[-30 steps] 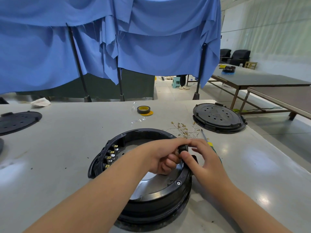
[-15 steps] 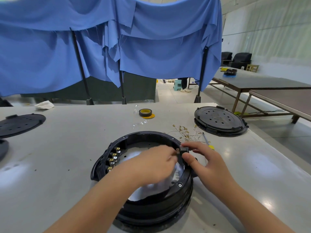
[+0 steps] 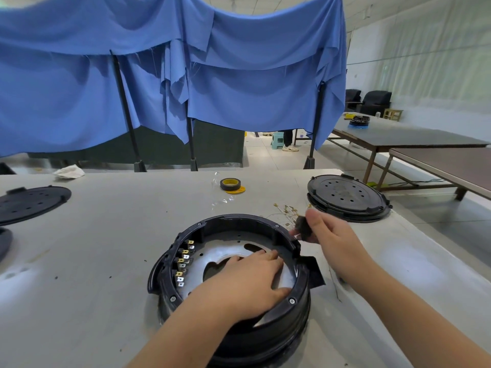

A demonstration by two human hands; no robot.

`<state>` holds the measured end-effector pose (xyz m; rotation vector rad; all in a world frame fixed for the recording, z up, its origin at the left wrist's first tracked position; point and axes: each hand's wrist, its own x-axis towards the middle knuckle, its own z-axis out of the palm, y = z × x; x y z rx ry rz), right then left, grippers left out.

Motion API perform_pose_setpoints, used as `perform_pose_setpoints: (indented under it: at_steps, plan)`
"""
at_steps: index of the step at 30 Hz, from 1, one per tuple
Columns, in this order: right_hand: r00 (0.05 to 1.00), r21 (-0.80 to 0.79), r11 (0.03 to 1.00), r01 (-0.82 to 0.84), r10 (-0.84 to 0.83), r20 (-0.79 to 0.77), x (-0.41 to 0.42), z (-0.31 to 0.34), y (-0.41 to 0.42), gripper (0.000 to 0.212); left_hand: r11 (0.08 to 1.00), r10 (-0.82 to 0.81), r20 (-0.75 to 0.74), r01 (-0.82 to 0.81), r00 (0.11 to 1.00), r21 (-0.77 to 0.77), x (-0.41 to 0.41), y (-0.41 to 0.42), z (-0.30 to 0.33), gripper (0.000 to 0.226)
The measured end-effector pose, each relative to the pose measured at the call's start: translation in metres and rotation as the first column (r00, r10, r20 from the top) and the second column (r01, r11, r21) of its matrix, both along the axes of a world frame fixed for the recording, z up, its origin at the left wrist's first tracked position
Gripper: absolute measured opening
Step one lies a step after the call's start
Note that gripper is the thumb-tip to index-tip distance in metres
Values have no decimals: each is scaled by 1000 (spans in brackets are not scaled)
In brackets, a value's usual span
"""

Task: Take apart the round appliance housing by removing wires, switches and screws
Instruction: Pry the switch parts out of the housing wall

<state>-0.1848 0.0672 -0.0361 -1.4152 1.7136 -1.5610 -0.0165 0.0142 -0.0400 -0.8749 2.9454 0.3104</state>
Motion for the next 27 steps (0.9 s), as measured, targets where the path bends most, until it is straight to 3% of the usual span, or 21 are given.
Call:
perform_pose_setpoints:
  at_steps: [4, 7, 12, 16, 23, 27]
  plan:
    - [960, 21, 996, 81, -84, 265, -24, 12, -12, 34, 1000, 9, -8, -10, 1000, -2, 0, 0, 0, 54]
    - [951, 96, 988, 117, -140, 277, -44, 16, -26, 25, 1000, 9, -11, -9, 1000, 1, 0, 1, 0, 53]
    - [971, 235, 959, 160, -111, -210, -60, 5, -47, 27, 1000, 16, -19, -16, 1000, 16, -1, 0, 1, 54]
    - [827, 267, 931, 249, -61, -559, -63, -14, -59, 26, 1000, 23, -32, -22, 999, 19, 0, 1, 1, 54]
    - [710, 284, 894, 347, -52, -702, -66, -31, -67, 29, 1000, 27, -35, -26, 999, 17, 0, 1, 3, 52]
    - [740, 291, 891, 348, -71, -669, -67, -29, -67, 37, 999, 29, -44, -27, 999, 30, 0, -1, 4, 51]
